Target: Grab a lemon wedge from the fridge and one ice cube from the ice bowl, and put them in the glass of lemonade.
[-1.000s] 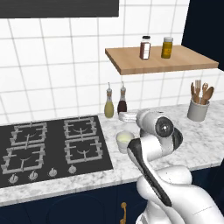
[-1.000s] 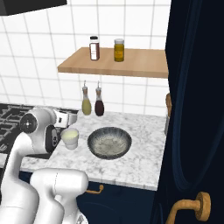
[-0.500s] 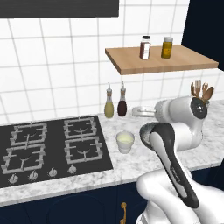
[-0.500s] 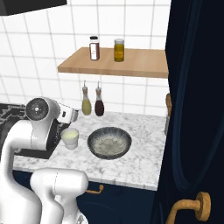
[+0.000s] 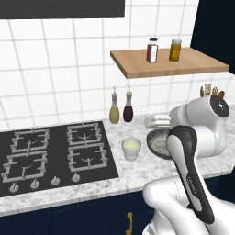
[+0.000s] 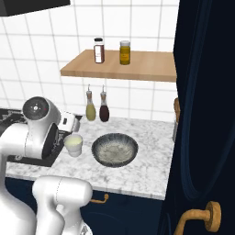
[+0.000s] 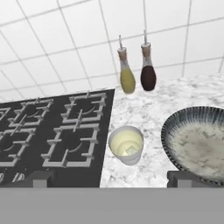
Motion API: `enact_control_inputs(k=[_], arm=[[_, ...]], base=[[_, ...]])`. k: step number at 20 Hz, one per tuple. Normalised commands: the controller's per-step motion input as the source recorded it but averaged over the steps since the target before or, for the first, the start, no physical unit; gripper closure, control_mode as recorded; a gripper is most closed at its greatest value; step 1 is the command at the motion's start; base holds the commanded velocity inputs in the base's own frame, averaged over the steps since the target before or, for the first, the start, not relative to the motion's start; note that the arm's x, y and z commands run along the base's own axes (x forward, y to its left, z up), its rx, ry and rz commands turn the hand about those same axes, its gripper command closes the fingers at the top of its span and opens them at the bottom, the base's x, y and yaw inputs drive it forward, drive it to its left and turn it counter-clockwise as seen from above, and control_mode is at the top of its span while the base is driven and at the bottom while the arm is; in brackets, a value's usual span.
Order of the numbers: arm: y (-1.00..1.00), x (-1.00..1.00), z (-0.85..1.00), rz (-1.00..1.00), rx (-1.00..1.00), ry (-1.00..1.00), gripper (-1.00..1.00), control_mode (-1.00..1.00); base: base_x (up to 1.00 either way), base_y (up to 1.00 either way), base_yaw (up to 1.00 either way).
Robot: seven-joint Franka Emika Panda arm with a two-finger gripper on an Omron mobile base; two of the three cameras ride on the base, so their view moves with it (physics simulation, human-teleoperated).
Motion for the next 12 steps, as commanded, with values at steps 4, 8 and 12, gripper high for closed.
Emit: enact_control_inputs(k=[4,8,12], arm=[[0.0,0.02,-0.18,-0.04,0.0,-0.01,-1.0,-1.0],[0.01,0.0,-0.02,0.0,0.0,-0.01,-1.0,1.0],[0.0,0.0,0.0,0.0,0.0,0.0,-1.0,1.0]], base=[[0.0,0.0,0.0],[-0.3,0.0,-0.13],[-0.86,0.14,-0.26]])
